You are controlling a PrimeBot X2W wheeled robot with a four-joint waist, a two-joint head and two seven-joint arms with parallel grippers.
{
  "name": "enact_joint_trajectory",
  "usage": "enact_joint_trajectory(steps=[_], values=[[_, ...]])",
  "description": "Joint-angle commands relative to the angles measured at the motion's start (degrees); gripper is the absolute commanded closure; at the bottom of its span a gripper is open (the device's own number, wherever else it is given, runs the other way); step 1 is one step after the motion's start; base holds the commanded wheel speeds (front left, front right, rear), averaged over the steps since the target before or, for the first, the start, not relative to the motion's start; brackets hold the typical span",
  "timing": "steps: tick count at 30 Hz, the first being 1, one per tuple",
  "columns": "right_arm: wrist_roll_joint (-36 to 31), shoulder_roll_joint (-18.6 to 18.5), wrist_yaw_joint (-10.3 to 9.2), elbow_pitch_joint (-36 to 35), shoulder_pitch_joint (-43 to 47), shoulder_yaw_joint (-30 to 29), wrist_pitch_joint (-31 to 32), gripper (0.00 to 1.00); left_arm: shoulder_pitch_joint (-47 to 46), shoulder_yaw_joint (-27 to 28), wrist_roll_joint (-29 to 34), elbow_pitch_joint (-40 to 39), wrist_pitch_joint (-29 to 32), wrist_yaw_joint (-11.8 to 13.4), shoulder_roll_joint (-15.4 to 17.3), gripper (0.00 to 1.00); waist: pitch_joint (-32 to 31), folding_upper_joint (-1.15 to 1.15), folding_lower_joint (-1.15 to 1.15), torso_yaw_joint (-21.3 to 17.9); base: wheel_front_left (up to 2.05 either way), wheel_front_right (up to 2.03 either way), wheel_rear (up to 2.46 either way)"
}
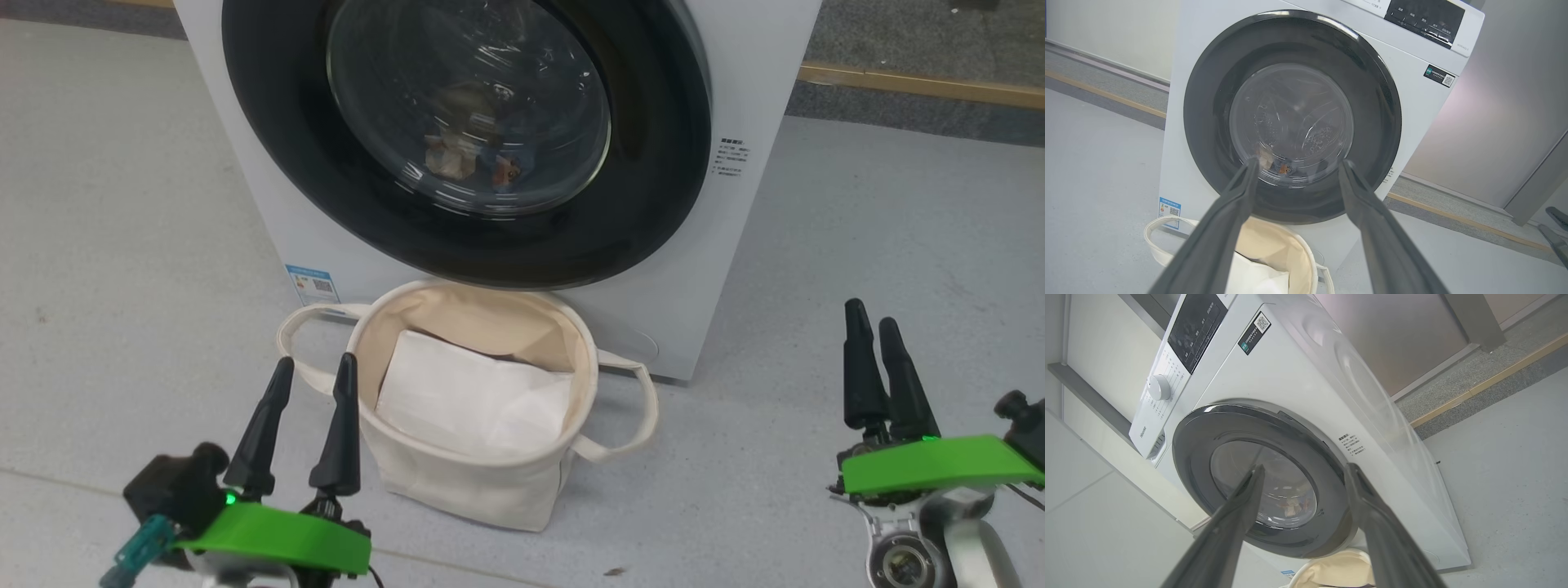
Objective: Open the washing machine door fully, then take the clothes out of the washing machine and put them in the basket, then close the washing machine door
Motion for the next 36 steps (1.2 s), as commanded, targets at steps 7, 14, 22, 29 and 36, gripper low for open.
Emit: enact_joint_trajectory(steps=[7,14,22,29,36], values=[[-6.24,-0.58,0.01,-3.38,-3.83,2.24,-1.77,0.0,-4.53,-2.4,7.4,-3.56,-1.75,3.04,3.3,0.0,-0.11,0.0,0.0,0.15,0.0,0.0,0.0],[-11.26,-0.6,0.01,-3.18,-4.19,3.66,-2.94,0.0,-5.49,-5.62,11.99,-3.97,-2.93,5.44,5.15,0.0,-0.1,0.0,0.0,0.22,0.0,0.0,0.0],[-16.4,-0.63,0.01,-2.92,-4.7,4.49,-4.28,0.0,-6.74,-8.8,17.7,-3.38,-4.27,8.53,7.16,0.0,0.0,0.0,0.0,0.29,0.0,0.0,0.0],[-19.9,-0.66,0.01,0.29,-4.27,5.1,-5.45,0.0,-7.07,-11.39,20.0,-2.21,-5.43,9.61,7.56,0.0,0.02,0.0,0.0,0.52,0.0,0.0,0.0],[-21.24,-0.7,0.01,3.72,-3.78,4.91,-6.62,0.0,-6.11,-11.32,19.78,0.56,-6.61,9.92,6.46,0.0,0.03,0.0,0.0,0.61,0.0,0.0,0.0]])
